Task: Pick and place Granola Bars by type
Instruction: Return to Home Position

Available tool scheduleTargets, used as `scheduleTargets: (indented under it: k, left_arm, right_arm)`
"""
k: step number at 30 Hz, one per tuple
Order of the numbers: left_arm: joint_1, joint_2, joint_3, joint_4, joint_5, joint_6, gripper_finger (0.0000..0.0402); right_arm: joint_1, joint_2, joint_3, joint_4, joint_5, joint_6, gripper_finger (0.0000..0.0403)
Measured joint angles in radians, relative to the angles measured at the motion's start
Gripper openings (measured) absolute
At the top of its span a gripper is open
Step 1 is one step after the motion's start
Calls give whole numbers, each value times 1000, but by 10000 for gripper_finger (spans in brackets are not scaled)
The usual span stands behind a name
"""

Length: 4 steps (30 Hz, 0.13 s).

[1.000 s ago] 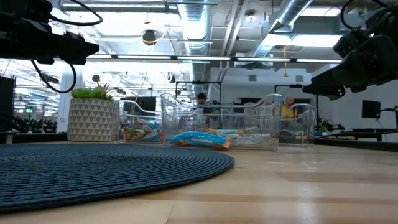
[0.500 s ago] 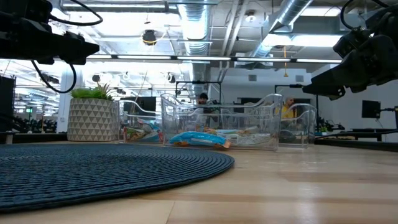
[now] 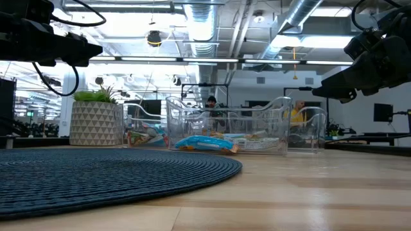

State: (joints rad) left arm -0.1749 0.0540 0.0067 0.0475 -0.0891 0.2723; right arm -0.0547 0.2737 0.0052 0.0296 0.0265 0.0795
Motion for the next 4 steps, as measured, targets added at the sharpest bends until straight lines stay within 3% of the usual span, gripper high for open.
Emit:
scheduleTargets:
  k: [4]
  left_arm:
    - [0, 0, 0, 0, 0, -8, 224]
  right_arm:
    - [0, 0, 0, 0, 0, 0, 240]
